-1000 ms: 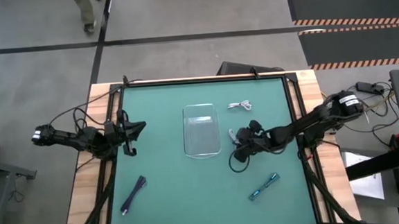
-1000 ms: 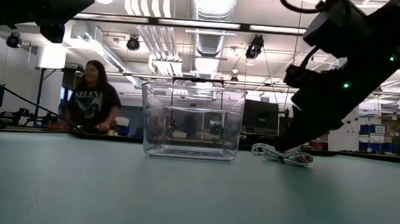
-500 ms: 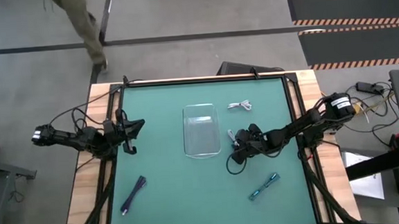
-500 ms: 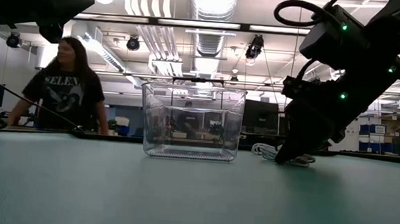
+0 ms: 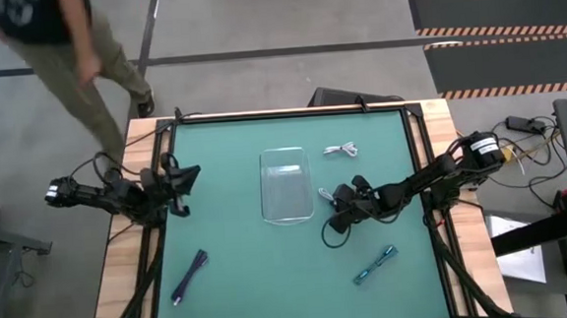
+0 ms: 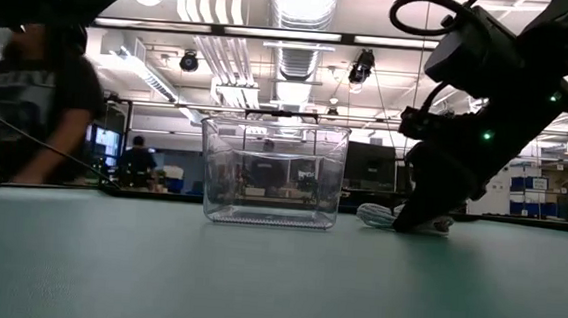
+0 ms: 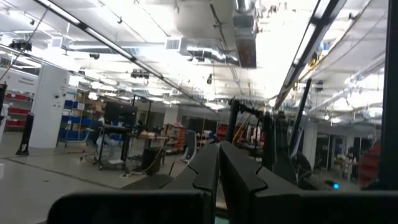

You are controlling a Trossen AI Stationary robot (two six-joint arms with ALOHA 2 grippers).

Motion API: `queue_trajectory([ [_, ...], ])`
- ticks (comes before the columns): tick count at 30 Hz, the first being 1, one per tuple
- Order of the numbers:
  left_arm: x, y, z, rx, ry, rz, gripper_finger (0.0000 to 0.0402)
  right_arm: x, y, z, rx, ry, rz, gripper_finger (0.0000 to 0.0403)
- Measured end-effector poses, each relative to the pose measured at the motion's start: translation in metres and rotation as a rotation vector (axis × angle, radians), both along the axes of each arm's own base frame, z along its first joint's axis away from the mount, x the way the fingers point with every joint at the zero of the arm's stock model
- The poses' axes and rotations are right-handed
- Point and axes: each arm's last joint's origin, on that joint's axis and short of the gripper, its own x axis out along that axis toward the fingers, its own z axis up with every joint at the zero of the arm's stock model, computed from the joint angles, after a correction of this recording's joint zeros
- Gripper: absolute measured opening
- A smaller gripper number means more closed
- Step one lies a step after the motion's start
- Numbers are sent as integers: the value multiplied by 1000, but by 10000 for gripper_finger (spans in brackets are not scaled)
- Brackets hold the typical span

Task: Pick and place USB-C Cables
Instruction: Put the bottom white charger cable into the transparent bin

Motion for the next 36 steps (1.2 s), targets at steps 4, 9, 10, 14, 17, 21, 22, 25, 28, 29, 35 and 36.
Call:
queue_trajectory([
  [4, -1, 0, 2, -6, -26, -1, 2, -1, 0, 6, -15, -3, 42, 39],
  [9, -2, 0, 4, -9, -50, -11, 2, -8, -1, 23, -36, 1, 87, 39],
  [10, -2, 0, 4, -11, -56, -19, 2, -10, -2, 28, -50, -7, 84, 39],
  [14, -3, -1, 6, -36, -95, -65, 2, -21, -7, 50, -150, -29, 50, 39],
  [17, -3, -1, 7, -25, -98, -90, 2, -25, -9, 71, -240, -103, 52, 39],
  [21, -2, -2, 11, -30, -138, -93, 2, -31, -12, 96, -354, -182, 66, 39],
  [22, -1, -2, 12, -29, -137, -94, 2, -32, -13, 102, -375, -208, 78, 39],
  [25, 3, -3, 14, -24, -119, -93, 2, -34, -13, 121, -431, -303, 114, 39],
  [28, 9, -4, 20, -22, -118, -93, 2, -33, -12, 137, -465, -418, 189, 39],
  [29, 11, -5, 20, -20, -109, -94, 2, -32, -11, 141, -473, -461, 224, 39],
  [35, 25, -8, 29, -22, -126, -93, 2, -28, -5, 157, -515, -675, 408, 39],
  [36, 27, -9, 30, -24, -133, -94, 2, -28, -5, 158, -520, -700, 422, 39],
])
